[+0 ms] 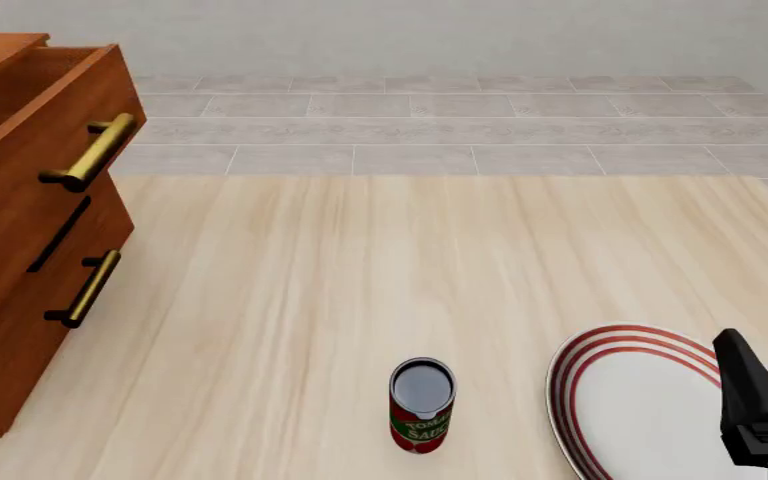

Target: Put the bowl on top of the cabinet.

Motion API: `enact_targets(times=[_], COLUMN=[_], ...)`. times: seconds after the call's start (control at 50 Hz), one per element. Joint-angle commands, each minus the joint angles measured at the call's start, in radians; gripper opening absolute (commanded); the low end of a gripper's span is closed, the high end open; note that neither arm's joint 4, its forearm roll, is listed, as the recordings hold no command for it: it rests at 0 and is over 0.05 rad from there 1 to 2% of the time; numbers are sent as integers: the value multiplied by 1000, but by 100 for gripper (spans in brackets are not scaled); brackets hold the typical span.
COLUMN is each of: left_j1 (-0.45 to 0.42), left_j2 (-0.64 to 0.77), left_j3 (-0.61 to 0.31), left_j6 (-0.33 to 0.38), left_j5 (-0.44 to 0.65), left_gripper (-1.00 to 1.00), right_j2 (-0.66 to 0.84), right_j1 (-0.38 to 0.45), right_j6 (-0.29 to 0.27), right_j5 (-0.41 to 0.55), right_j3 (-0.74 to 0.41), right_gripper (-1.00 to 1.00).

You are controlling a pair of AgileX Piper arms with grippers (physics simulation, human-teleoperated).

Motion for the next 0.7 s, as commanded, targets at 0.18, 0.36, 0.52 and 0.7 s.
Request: enact_targets(times=[0.18, 0.36, 0.52, 0.7], left_j1=[70, 101, 126, 137], left_j2=[32, 34, 46, 52], left_j3=[-3, -9, -7, 0], left_j6=[-3, -2, -2, -7], left_j5=[-24, -23, -31, -43], left_gripper=[-100, -100, -100, -100], right_j2=[0, 0, 0, 0], right_j1=[0, 0, 0, 0], right_j6=[0, 0, 0, 0], right_j5=[0, 0, 0, 0], right_j3=[0, 0, 0, 0], right_gripper=[100, 100, 100, 100])
